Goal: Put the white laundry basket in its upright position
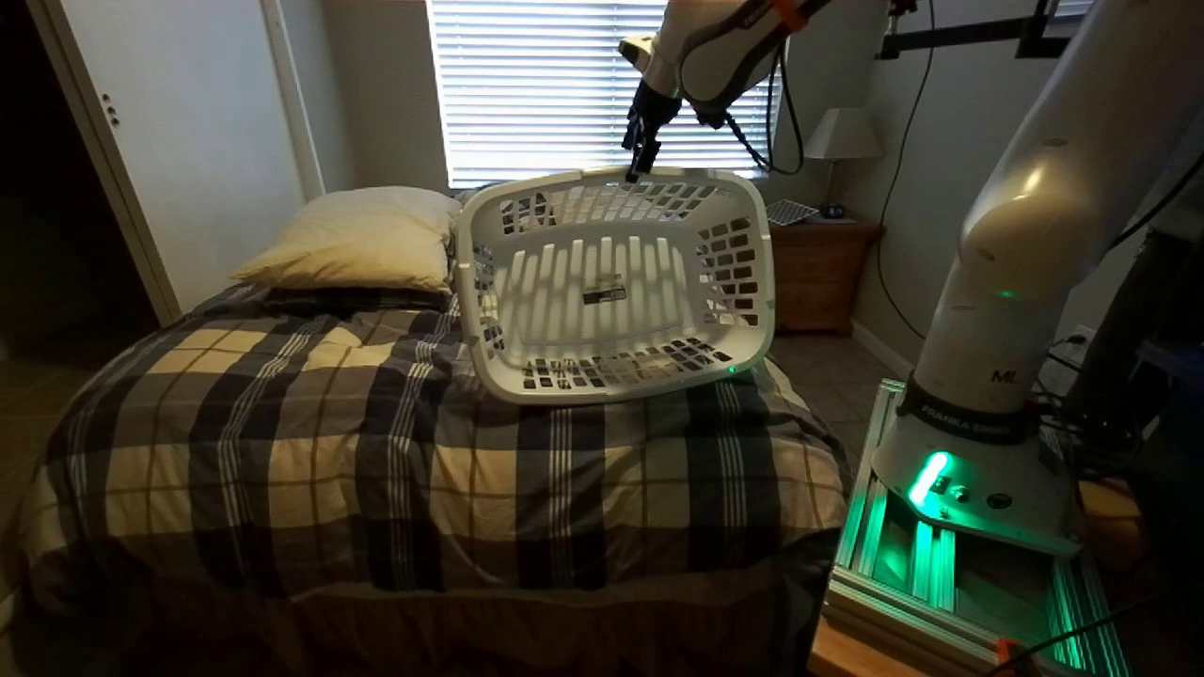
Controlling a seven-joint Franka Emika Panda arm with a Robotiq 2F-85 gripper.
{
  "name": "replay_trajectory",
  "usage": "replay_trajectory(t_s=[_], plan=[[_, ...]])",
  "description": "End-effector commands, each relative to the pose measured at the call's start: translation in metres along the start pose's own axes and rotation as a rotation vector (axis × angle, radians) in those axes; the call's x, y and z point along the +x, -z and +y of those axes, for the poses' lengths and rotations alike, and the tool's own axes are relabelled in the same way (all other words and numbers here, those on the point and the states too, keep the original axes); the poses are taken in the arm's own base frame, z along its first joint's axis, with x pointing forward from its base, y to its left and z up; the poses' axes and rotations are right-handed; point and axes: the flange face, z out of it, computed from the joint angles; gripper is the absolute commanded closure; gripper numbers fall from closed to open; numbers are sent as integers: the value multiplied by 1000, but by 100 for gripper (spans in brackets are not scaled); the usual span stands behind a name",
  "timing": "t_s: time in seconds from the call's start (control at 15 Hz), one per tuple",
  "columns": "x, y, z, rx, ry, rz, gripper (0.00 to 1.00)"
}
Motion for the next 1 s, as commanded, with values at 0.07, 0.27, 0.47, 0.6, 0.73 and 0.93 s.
replay_trajectory(t_s=[0.07,0.27,0.47,0.6,0.73,0.93], plan=[[2,-12,14,-16,-1,66,0],[5,-16,32,-76,-16,124,0],[0,-24,53,-148,-99,164,0],[-8,-34,67,-170,-175,170,0],[-9,-36,78,-185,-243,191,0],[-4,-31,87,-178,-328,221,0]])
